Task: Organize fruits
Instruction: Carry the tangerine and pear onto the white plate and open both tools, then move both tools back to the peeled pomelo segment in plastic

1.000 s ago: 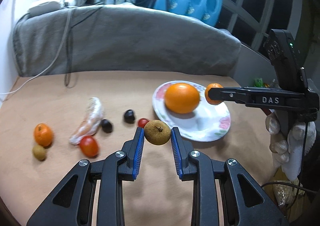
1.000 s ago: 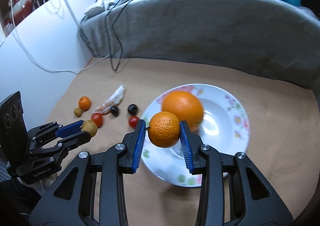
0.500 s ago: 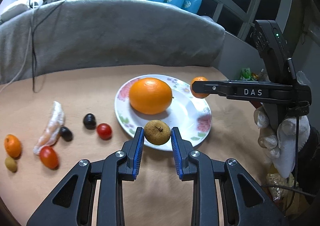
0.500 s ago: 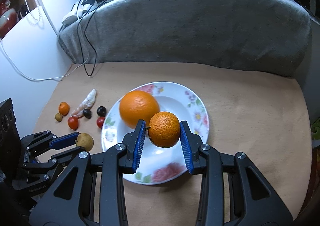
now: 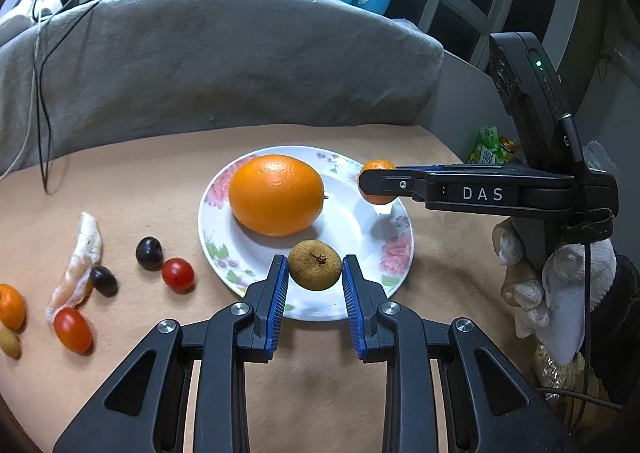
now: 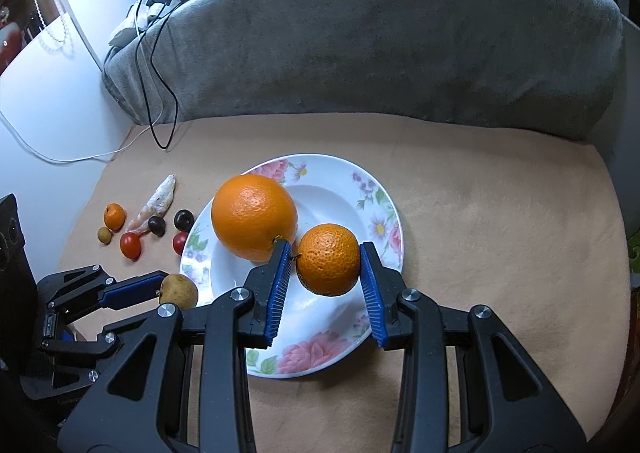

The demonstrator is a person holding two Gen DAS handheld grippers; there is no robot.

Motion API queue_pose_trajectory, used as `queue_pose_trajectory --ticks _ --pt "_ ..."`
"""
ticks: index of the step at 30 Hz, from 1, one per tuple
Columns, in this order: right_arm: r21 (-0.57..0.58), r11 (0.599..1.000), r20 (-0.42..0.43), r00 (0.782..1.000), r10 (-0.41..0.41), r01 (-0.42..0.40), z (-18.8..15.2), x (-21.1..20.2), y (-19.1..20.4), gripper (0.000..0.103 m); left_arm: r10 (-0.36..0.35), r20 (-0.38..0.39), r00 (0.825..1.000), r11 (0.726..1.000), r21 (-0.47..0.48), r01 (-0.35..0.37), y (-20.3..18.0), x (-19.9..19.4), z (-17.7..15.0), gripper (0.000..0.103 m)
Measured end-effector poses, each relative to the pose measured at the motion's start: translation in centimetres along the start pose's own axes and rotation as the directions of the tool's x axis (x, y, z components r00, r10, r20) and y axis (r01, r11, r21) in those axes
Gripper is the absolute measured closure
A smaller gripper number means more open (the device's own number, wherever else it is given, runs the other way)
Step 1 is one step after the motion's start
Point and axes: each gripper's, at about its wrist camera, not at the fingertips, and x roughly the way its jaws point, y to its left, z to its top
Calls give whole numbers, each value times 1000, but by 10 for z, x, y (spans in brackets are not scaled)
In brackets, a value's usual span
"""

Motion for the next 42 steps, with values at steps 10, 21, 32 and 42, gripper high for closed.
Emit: queue_pose_trajectory --ticks 10,21,32,42 --pt "15 1000 19 1000 -3 3 0 -3 -1 35 0 3 1000 1000 4 0 -2 2 2 69" --pt "10 1000 59 998 -19 18 3 -14 5 14 38 22 999 999 12 -38 -5 -4 2 35" --pt "30 1000 49 999 -3 2 7 -12 12 13 80 42 996 997 -10 -80 6 -19 0 35" --pt "49 999 57 998 18 -21 15 -12 26 13 118 76 990 992 -45 -115 29 -41 -5 35"
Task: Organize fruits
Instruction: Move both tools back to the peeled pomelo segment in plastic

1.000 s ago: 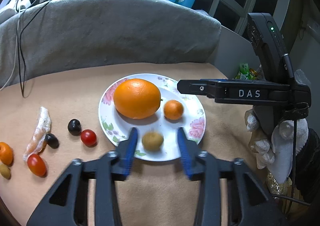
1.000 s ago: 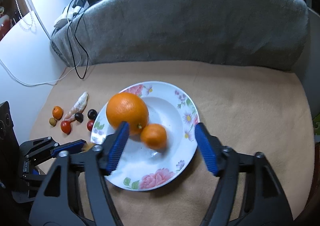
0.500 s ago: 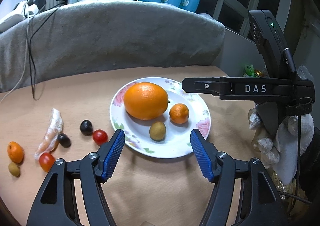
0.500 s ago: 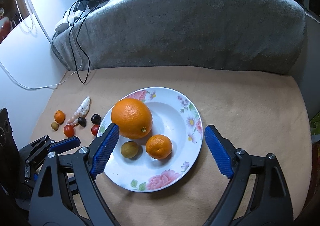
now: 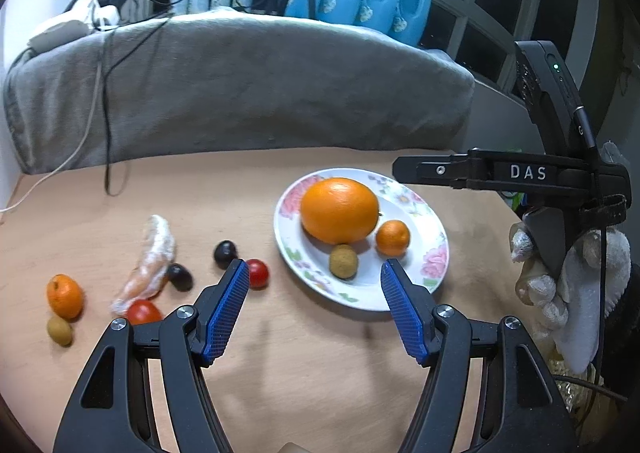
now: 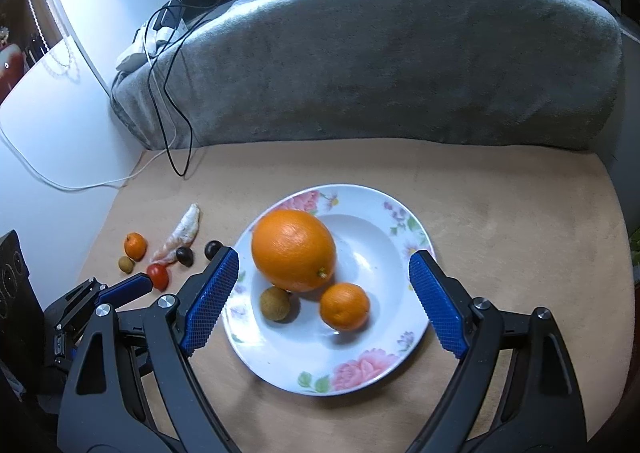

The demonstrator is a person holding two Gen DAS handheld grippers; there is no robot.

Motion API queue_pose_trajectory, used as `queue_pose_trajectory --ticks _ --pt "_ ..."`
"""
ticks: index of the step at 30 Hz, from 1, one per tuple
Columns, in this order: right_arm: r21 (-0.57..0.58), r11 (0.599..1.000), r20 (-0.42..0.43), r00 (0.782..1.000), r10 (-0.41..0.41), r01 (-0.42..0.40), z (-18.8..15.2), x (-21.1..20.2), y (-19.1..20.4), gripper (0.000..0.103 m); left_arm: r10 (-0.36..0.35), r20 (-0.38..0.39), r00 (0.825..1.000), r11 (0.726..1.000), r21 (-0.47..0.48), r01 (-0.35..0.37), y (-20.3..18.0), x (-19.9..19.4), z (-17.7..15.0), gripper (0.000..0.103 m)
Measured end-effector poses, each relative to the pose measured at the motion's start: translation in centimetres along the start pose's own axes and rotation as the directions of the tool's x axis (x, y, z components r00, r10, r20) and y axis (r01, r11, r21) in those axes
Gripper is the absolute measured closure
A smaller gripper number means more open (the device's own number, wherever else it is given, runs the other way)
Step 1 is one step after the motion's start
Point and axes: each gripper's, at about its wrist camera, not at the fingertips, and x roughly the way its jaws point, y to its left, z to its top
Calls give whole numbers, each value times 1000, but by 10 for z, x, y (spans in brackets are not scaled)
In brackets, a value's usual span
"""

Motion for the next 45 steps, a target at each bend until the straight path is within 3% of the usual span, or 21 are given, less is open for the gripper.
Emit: queue_pose_trajectory --ticks 24,37,45 --pt "-91 989 -13 993 117 -118 25 24 86 13 176 23 984 974 -147 -171 99 -46 -26 35" --pt "-108 980 -97 982 159 -170 32 67 127 13 169 -3 986 969 -184 -167 126 -40 -35 35" --pt "-116 973 -167 970 177 -198 32 95 147 14 132 -45 990 972 -188 -138 140 -28 -37 57"
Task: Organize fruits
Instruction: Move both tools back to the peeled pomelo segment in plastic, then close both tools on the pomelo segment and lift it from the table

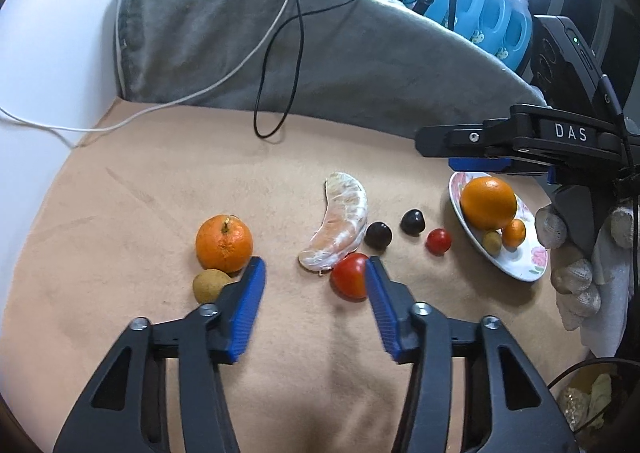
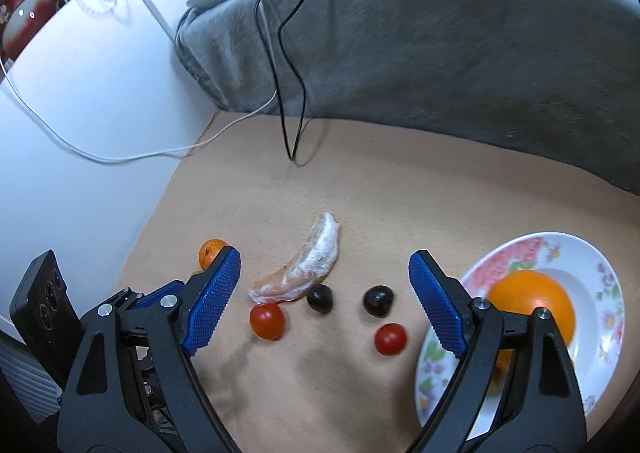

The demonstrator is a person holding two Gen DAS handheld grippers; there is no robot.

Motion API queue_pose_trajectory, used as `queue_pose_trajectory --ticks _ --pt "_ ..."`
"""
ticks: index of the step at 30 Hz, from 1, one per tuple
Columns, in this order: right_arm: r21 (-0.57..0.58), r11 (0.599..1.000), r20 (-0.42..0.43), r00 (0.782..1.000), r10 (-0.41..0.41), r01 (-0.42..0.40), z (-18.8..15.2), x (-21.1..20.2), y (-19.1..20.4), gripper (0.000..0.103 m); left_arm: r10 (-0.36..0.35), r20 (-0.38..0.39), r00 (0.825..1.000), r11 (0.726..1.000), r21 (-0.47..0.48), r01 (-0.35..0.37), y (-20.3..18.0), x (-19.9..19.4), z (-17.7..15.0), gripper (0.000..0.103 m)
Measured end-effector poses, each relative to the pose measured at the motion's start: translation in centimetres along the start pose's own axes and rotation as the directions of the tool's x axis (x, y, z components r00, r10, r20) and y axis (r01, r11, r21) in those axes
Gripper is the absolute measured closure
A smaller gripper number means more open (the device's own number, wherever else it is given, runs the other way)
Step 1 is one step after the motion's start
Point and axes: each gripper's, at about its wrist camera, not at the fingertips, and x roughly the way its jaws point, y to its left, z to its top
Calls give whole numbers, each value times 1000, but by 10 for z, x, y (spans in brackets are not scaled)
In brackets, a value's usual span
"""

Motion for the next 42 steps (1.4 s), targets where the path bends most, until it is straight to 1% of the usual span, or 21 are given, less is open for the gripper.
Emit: queue_pose_trajectory --ticks 2,4,6,9,13,14,15,17,19,22,24,32,39,42 --pt "-7 1000 -14 1000 -3 3 1 6 4 14 -11 -16 1000 1000 -2 11 3 6 1 64" --pt "-5 1000 -34 999 5 -5 3 15 8 14 -25 -35 999 1000 -7 25 6 11 1 67" --pt "4 1000 -53 998 17 -16 4 22 8 14 -29 -46 999 1000 -1 29 7 15 1 68" --pt "23 999 -91 995 37 -35 6 36 9 21 -31 -63 998 999 17 32 6 20 1 70" --pt "35 998 -128 991 47 -43 8 52 10 22 -26 -86 996 999 36 29 6 28 3 72" --pt "39 998 -137 989 48 -43 8 56 10 23 -21 -91 996 999 41 25 6 30 3 73" --pt "44 998 -144 988 48 -42 8 60 10 29 -17 -97 995 999 46 21 6 32 3 73" --pt "60 997 -168 984 54 -45 9 68 8 37 -11 -110 994 998 59 18 7 36 3 74" --pt "72 996 -186 981 56 -43 9 75 6 38 -14 -122 992 998 62 22 9 40 4 75" --pt "69 997 -200 978 52 -39 9 83 6 41 -22 -135 991 998 63 31 10 45 5 76" --pt "75 996 -212 976 55 -40 8 89 6 46 -26 -140 990 997 62 35 11 47 6 76" --pt "103 993 -228 971 77 -55 9 101 2 48 -47 -170 984 996 73 60 12 59 9 77" --pt "101 994 -236 969 73 -50 11 106 4 55 -49 -174 984 995 80 63 12 65 11 77" --pt "95 995 -238 969 64 -43 11 107 6 56 -55 -173 983 994 82 70 11 65 11 81"
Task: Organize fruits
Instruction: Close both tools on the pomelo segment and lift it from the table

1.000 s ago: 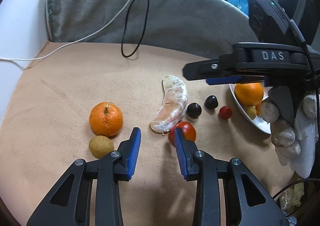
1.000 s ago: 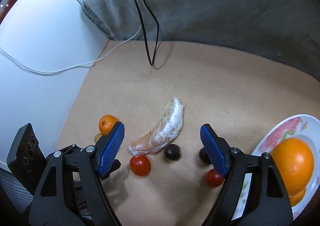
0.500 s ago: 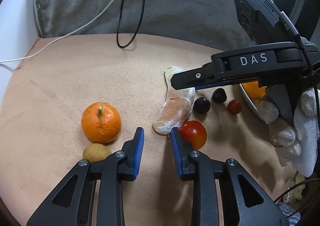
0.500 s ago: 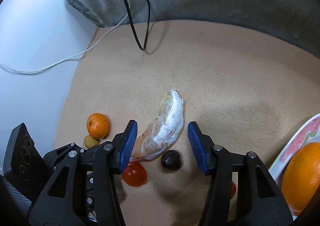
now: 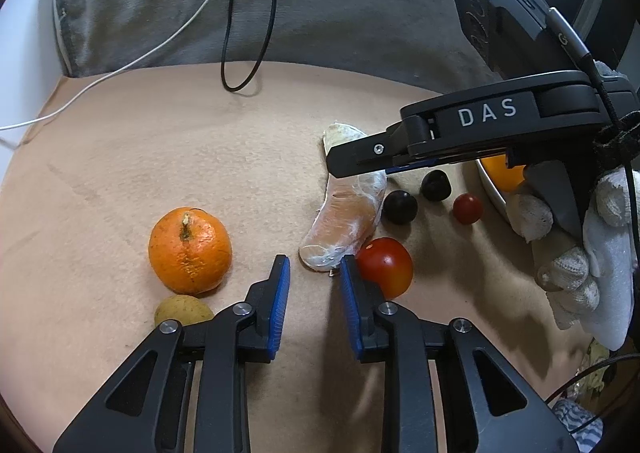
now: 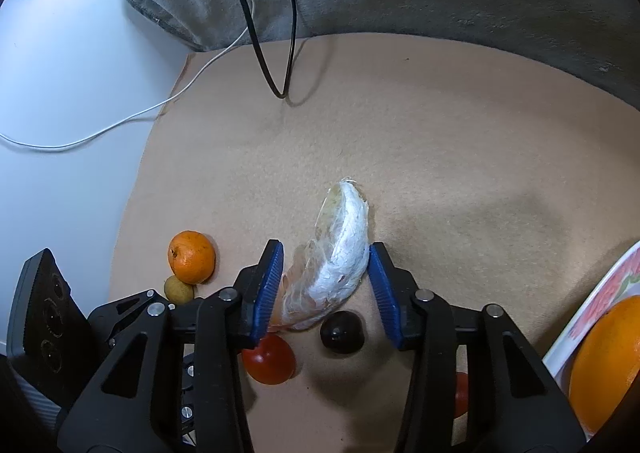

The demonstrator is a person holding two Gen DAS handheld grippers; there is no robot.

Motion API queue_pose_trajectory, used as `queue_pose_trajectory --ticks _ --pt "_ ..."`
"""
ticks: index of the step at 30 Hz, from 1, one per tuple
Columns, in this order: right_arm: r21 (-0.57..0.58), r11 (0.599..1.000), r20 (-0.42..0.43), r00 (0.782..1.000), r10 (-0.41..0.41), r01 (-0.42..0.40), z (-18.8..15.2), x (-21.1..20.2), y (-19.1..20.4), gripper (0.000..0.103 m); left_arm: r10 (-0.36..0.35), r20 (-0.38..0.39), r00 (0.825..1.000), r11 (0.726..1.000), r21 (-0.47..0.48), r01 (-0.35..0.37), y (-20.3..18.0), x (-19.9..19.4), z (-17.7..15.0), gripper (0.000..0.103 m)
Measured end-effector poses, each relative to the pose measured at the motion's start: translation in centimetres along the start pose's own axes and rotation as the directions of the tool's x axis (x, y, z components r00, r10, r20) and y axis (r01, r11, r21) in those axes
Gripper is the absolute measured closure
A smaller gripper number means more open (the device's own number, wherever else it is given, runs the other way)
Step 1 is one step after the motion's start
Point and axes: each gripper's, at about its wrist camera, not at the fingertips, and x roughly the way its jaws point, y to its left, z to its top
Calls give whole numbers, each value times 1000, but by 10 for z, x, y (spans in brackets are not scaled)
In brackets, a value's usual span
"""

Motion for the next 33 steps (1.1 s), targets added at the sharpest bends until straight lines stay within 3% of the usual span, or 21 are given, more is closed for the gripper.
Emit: queue_pose_trajectory --ticks 6,17,33 --pt "9 1000 2 1000 -21 21 1 3 0 68 -8 4 1000 1000 10 8 -4 2 0 87" --pt "19 1000 19 1000 -19 19 0 1 0 69 -13 39 999 1000 -18 14 -4 -9 -5 88" --pt "-5 1000 70 998 -1 1 -10 -35 -1 73 -6 84 996 1000 -18 7 -17 -31 -11 89"
